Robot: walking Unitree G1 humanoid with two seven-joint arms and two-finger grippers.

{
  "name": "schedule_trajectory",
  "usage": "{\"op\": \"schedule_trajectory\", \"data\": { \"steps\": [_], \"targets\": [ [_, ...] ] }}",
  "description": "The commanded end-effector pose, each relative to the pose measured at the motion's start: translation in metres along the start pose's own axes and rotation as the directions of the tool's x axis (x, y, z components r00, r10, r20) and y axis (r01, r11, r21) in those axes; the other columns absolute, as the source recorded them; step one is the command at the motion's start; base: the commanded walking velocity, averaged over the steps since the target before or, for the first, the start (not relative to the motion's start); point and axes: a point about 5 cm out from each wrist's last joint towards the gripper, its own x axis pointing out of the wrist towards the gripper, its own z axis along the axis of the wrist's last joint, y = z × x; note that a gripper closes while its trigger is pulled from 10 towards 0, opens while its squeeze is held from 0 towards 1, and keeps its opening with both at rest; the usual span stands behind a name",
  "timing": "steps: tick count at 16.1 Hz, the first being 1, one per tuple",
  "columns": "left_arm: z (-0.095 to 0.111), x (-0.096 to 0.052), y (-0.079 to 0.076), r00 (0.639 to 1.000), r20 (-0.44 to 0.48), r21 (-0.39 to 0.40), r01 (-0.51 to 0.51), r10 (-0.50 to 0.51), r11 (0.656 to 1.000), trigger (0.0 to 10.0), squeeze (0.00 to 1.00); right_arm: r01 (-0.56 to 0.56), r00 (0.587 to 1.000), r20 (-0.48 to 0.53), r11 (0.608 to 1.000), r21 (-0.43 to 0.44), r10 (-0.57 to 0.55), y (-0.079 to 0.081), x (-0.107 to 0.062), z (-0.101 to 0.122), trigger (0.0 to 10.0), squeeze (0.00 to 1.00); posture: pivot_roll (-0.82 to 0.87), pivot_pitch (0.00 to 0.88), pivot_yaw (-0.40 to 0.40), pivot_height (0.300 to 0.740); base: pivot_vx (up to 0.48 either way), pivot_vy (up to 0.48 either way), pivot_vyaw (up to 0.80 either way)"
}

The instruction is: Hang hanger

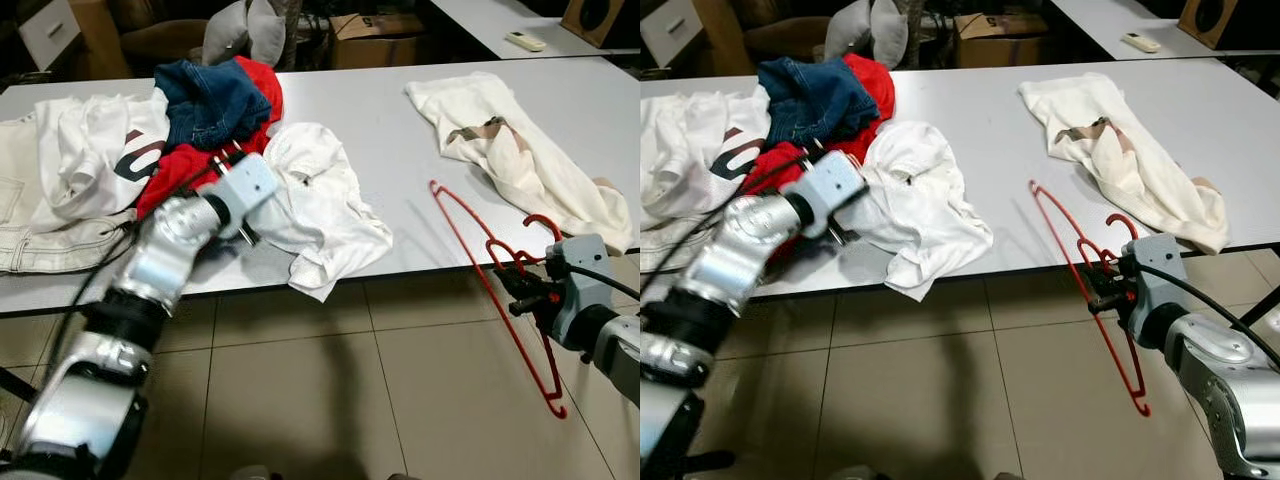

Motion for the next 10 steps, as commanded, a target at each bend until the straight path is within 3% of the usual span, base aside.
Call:
{"op": "schedule_trajectory", "data": {
  "steps": [1, 2, 5, 6, 7, 8, 9, 10],
  "targets": [
    [0.004, 0.0, -0.001, 1.0, 0.021, -0.013, -0.018, 0.018, 1.0, 2.8, 0.0, -0.047, 0.996, 0.072, 0.999, 0.004, 0.047, 0.006, -0.004, 0.01, 10.0, 0.0, -0.07, 0.012, 0.019, 0.74, 0.0, 0.0, 0.0],
    [0.005, 0.001, 0.001, 0.999, 0.03, -0.018, -0.038, 0.039, 0.999, 0.2, 0.0, -0.071, 0.994, 0.089, 0.997, 0.004, 0.07, 0.01, -0.005, 0.011, 10.0, 0.0, -0.07, 0.012, 0.024, 0.74, 0.0, 0.0, 0.0],
    [0.015, 0.003, 0.01, 0.993, 0.072, -0.051, -0.09, 0.093, 0.995, 0.0, 0.0, -0.153, 0.98, 0.127, 0.988, -0.003, 0.152, 0.023, -0.011, 0.012, 10.0, 0.0, -0.07, 0.01, 0.027, 0.74, 0.0, 0.0, 0.0],
    [0.03, 0.008, 0.017, 0.986, 0.115, -0.061, -0.114, 0.12, 0.992, 0.0, 0.0, -0.288, 0.947, 0.144, 0.958, -0.016, 0.287, 0.042, -0.021, 0.012, 10.0, 0.0, -0.08, 0.001, 0.036, 0.74, 0.0, 0.0, 0.0],
    [0.036, 0.01, 0.021, 0.982, 0.131, -0.068, -0.126, 0.134, 0.99, 0.0, 0.0, -0.34, 0.93, 0.141, 0.94, -0.023, 0.34, 0.049, -0.026, 0.012, 10.0, 0.0, -0.08, 0.001, 0.036, 0.74, 0.0, 0.0, 0.0],
    [0.055, 0.011, 0.035, 0.965, 0.192, -0.084, -0.166, 0.18, 0.983, 0.0, 0.0, -0.422, 0.902, 0.091, 0.906, -0.025, 0.422, 0.061, -0.032, 0.005, 10.0, 0.0, -0.09, 0.0, 0.047, 0.74, 0.0, 0.0, 0.0],
    [0.062, 0.011, 0.04, 0.957, 0.216, -0.093, -0.178, 0.195, 0.98, 0.0, 0.0, -0.437, 0.896, 0.071, 0.899, -0.023, 0.438, 0.064, -0.034, 0.002, 10.0, 0.0, -0.09, 0.0, 0.047, 0.74, 0.0, 0.0, 0.0],
    [0.086, 0.006, 0.056, 0.922, 0.308, -0.15, -0.196, 0.234, 0.969, 0.0, 0.0, -0.463, 0.885, 0.041, 0.886, -0.021, 0.464, 0.069, -0.034, -0.003, 10.0, 0.0, -0.09, 0.0, 0.049, 0.74, 0.0, 0.0, 0.0]
  ]
}}
